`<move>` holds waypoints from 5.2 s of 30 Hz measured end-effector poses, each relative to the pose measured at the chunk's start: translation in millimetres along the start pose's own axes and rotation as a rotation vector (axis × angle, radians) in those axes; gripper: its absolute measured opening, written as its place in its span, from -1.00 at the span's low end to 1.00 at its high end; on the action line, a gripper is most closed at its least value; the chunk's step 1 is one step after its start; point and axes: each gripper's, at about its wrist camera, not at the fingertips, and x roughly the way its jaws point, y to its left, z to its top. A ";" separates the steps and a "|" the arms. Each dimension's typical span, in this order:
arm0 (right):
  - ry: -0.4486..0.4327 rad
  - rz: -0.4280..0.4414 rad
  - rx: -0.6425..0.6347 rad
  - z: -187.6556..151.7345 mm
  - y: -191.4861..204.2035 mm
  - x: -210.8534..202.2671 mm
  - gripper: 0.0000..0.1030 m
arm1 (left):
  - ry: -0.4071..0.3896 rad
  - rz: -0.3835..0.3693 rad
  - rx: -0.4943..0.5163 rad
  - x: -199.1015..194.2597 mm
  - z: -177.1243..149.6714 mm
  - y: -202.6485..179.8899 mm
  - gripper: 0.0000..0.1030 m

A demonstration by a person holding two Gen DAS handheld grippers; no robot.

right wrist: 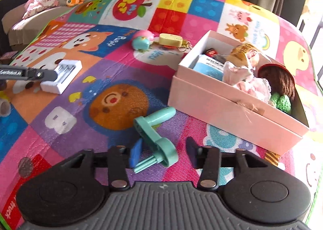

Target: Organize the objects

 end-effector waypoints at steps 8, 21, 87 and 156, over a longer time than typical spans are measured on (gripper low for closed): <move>-0.045 0.008 0.136 -11.9 -22.0 8.4 0.71 | 0.055 0.114 0.241 11.0 -3.1 -52.9 -0.49; -0.088 0.037 0.212 -23.0 -32.9 7.1 0.96 | -0.032 0.206 0.321 9.6 -15.9 -61.0 -0.33; -0.076 -0.004 0.190 -46.5 -45.5 -9.8 0.91 | 0.421 -0.086 0.323 81.1 13.7 -179.7 -0.21; -0.134 0.018 0.282 -75.4 -72.2 -38.8 1.00 | 0.260 0.102 0.408 84.2 22.7 -138.4 -0.10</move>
